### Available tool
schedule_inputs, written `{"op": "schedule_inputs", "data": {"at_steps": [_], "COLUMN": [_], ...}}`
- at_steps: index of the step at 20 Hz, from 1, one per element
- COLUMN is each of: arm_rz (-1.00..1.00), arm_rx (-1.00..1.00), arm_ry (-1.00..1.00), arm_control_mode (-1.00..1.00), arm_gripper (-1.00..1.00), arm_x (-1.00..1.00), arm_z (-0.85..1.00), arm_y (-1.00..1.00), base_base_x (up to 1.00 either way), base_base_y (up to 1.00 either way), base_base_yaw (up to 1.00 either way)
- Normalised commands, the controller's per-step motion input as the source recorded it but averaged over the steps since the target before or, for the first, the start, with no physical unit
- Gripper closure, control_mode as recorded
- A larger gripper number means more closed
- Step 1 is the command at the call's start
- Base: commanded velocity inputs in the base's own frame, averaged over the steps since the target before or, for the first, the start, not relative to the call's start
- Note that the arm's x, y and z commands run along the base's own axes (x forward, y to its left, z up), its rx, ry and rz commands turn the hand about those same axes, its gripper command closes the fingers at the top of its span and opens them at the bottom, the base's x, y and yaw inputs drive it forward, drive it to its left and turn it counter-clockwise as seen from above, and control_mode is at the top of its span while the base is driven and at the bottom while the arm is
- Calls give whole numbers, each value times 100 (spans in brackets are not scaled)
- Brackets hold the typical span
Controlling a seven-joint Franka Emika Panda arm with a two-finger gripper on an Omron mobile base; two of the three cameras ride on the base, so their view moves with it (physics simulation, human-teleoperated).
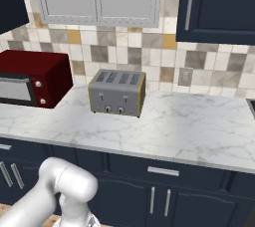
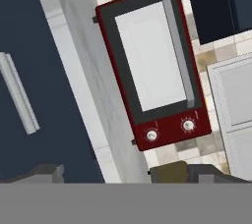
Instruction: Take the tongs from the drawer on the left and place them on the dining counter next to the tray containing the hot dog.
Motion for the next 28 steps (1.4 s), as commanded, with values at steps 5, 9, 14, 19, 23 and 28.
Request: {"op": "schedule_inputs", "data": {"at_steps": [5,9,14,19,23,28], "arm_rz": [0,0,3,1,1,1], "arm_rx": [-2,-4,0,-3,-6,-9], "arm_ry": [-2,13,6,0,0,0], "arm_control_mode": [-100,-100,-100,-100,-100,-100], "arm_gripper": [-100,-100,-100,-100,-100,-100], "arm_x": [24,10,38,44,18,26], "arm_z": [-28,-39,-10,-12,-32,-44], "arm_y": [-13,-29,-5,1,0,2], "base_base_x": [0,0,0,0,0,0], "base_base_y": [0,0,0,0,0,0], "base_base_yaw": [0,0,0,0,0,0]}}
